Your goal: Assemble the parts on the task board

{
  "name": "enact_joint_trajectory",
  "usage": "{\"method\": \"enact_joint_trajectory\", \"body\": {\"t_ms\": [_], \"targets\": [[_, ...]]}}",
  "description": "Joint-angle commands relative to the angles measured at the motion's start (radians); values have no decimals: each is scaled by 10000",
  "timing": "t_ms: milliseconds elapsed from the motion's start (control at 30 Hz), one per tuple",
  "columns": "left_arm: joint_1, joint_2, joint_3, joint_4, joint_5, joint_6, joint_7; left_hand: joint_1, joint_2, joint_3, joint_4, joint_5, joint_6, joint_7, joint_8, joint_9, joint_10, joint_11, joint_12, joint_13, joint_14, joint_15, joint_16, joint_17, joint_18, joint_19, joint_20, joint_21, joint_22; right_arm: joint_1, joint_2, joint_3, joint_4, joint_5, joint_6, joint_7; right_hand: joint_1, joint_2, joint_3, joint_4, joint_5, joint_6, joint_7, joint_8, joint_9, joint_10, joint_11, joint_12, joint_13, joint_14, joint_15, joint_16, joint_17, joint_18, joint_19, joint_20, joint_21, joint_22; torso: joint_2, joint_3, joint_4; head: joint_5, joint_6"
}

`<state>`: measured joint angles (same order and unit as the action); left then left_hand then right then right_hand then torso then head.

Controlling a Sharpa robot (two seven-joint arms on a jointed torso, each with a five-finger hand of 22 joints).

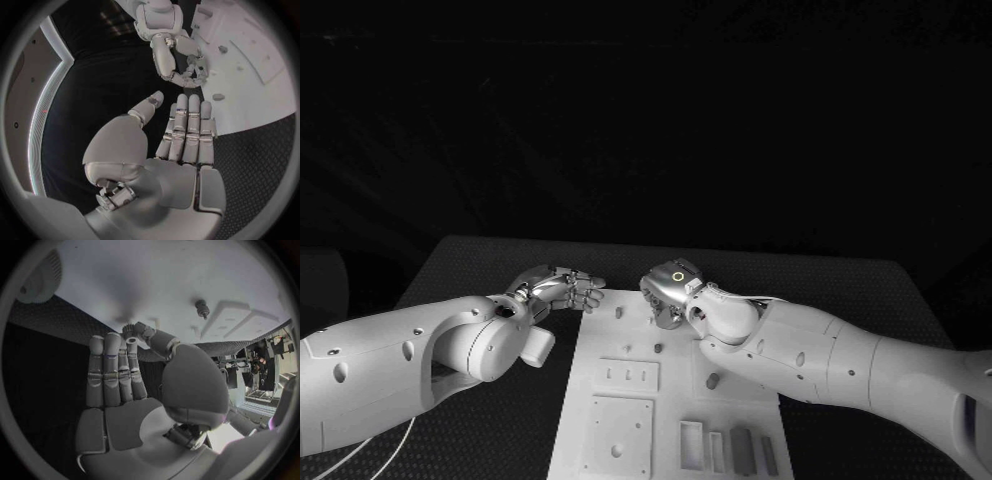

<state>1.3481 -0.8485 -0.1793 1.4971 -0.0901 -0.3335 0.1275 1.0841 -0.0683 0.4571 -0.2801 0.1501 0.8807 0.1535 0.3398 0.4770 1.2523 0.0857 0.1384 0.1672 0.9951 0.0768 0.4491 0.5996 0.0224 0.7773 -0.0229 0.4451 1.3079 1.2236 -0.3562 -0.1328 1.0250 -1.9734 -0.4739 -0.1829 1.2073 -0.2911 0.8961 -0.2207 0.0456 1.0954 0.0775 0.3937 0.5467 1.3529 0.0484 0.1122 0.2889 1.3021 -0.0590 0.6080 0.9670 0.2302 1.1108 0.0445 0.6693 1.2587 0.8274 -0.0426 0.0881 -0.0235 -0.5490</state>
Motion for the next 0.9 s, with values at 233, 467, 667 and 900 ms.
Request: {"method": "enact_joint_trajectory", "body": {"t_ms": [233,467,667,900], "targets": [[16,23,6,20,-29,109,43,-79,-33,37,-18,-57,23,50,-43,15,65,23,-61,16,34,9,-55,17,186,-92,4,39,189,-22,-16,-42,-145,563,256,247,158,-13,177,-118,27,-903,408,-610,-128,-714,235,-500,29,-81,212,-101,50,316,-118,-17,-66,8,-1,2,-9,26,-3],[16,18,6,20,-28,89,35,-144,-14,31,34,-59,19,55,-53,20,69,29,-83,22,34,16,-70,30,182,-93,10,46,187,-8,-53,-48,-138,665,162,238,123,-56,68,-326,27,-1672,714,-1045,-318,-1613,482,-496,-266,-160,435,-122,139,316,-207,39,-106,51,4,4,-16,21,-39],[17,8,5,-11,22,80,30,-235,5,26,101,-66,17,62,-65,26,74,35,-109,29,37,20,-87,47,183,-99,14,51,183,4,-142,-48,-25,918,-8,177,-80,-76,-72,-490,25,-2179,850,-1289,-442,-2380,688,-516,-595,-234,624,-149,188,316,-284,91,-157,69,4,-2,-3,22,-50],[17,-1,5,-7,22,90,11,-349,14,15,184,-121,17,65,-78,35,75,38,-144,37,36,25,-112,67,188,-113,17,54,180,25,-243,-47,48,1014,-367,90,-434,-93,-267,-572,30,-2327,917,-1319,-462,-2619,756,-483,-788,-284,691,-155,230,316,-343,126,-192,89,4,6,-11,28,-28]]}}
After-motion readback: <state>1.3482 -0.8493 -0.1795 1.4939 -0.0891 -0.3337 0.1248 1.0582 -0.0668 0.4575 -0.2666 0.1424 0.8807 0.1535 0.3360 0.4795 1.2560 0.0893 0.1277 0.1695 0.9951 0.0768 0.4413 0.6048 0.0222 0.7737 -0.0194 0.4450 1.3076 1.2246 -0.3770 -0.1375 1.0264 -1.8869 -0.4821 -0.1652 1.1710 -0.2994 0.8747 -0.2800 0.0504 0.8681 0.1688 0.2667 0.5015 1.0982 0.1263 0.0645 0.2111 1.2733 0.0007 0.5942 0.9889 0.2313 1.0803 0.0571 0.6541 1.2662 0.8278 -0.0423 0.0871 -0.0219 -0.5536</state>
